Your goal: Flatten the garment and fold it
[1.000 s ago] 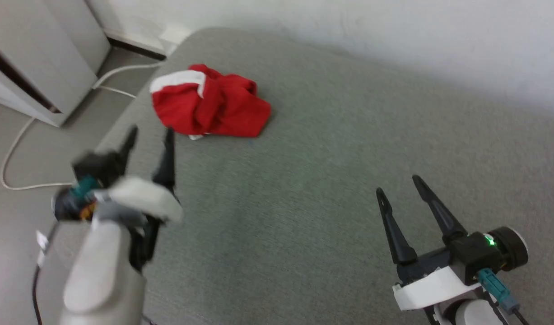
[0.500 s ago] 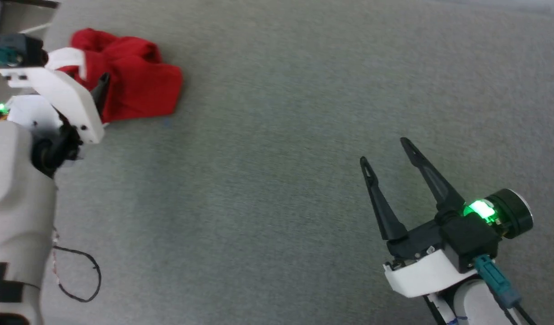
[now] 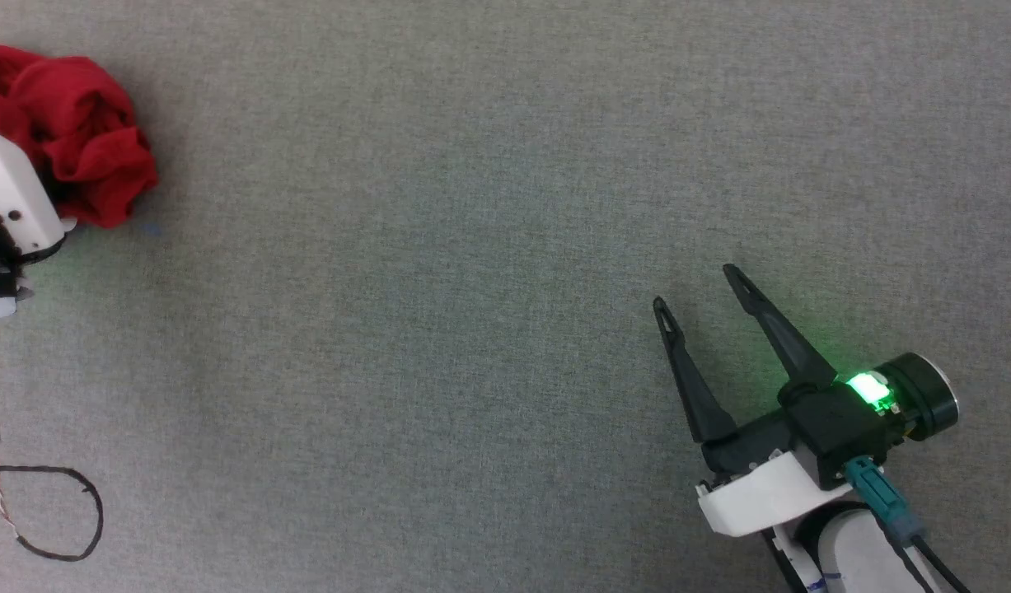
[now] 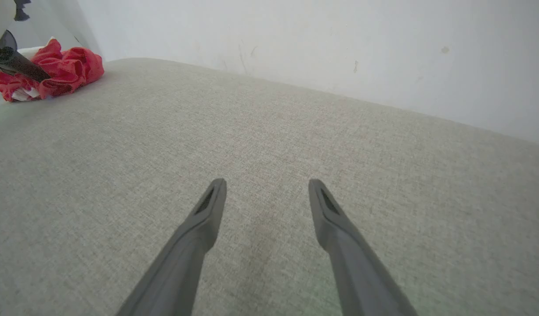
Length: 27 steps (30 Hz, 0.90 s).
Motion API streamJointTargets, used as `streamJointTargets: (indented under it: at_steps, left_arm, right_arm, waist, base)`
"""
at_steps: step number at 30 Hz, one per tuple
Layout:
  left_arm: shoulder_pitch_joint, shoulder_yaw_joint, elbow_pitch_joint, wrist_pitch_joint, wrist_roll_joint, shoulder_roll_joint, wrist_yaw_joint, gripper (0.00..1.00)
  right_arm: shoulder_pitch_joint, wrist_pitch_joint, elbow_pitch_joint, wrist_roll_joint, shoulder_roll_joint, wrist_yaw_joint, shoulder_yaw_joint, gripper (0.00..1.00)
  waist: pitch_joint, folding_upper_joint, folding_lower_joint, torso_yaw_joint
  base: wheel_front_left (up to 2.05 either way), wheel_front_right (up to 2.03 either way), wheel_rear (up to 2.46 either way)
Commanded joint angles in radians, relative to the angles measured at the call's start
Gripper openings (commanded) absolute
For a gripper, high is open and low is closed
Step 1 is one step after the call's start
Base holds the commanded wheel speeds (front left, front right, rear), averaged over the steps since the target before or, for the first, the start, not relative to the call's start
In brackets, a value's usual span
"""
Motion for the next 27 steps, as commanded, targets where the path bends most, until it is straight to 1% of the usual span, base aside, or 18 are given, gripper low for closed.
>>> streamJointTargets:
  at_steps: [1,4,6,12,15,16,21,24,27]
  left_arm:
    - [0.04,-0.018,0.035,0.001,-0.014,-0.03,-0.007,0.0]
    - [0.04,-0.015,0.038,-0.059,-0.02,-0.017,-0.007,0.0]
    - [0.034,-0.003,0.035,-0.119,-0.029,-0.009,-0.007,0.0]
    - [0.011,-0.009,-0.037,-0.365,-0.02,0.023,-0.007,0.0]
    - [0.01,-0.032,-0.09,-0.481,-0.012,0.031,-0.007,0.0]
    - [0.01,-0.032,-0.09,-0.481,-0.012,0.031,-0.007,0.0]
    - [0.033,-0.082,-0.206,-0.625,-0.008,0.027,-0.007,0.0]
    - [0.062,-0.113,-0.292,-0.669,-0.01,0.013,-0.007,0.0]
    - [0.096,-0.147,-0.38,-0.683,-0.012,-0.016,-0.007,0.0]
  right_arm:
    - [-0.014,-0.005,0.016,-0.007,0.003,-0.002,-0.004,1.0]
    - [-0.016,-0.009,0.041,-0.007,0.004,-0.002,-0.007,1.0]
    - [-0.015,-0.015,0.058,-0.003,0.004,-0.002,-0.016,1.0]
    - [0.007,-0.034,0.11,0.012,0.006,-0.002,-0.076,1.0]
    - [0.025,-0.045,0.137,0.039,0.006,-0.002,-0.12,1.0]
    - [0.025,-0.045,0.137,0.039,0.006,-0.002,-0.12,1.0]
    - [0.06,-0.061,0.178,0.087,0.006,-0.002,-0.187,1.0]
    - [0.073,-0.069,0.192,0.11,0.006,-0.002,-0.206,1.0]
    - [0.084,-0.072,0.198,0.116,0.006,-0.002,-0.211,1.0]
  waist:
    - [-0.014,-0.0002,0.0001,0.0]
    - [-0.054,-0.0002,0.0001,0.004]
    - [-0.089,-0.0002,0.0001,0.005]
    - [-0.218,-0.0002,0.0001,0.001]
    - [-0.289,-0.0002,0.0001,-0.006]
    - [-0.289,-0.0002,0.0001,-0.006]
    - [-0.396,-0.0002,0.0001,-0.03]
    - [-0.444,-0.0002,0.0001,-0.05]
    - [-0.482,-0.0002,0.0001,-0.076]
  base:
    - [0.0,0.0,0.0]
    - [0.0,0.0,0.0]
    - [0.0,0.0,0.0]
    - [0.0,0.0,0.0]
    - [0.0,0.0,0.0]
    - [0.0,0.0,0.0]
    - [0.0,0.0,0.0]
    - [0.0,0.0,0.0]
    - [0.0,0.0,0.0]
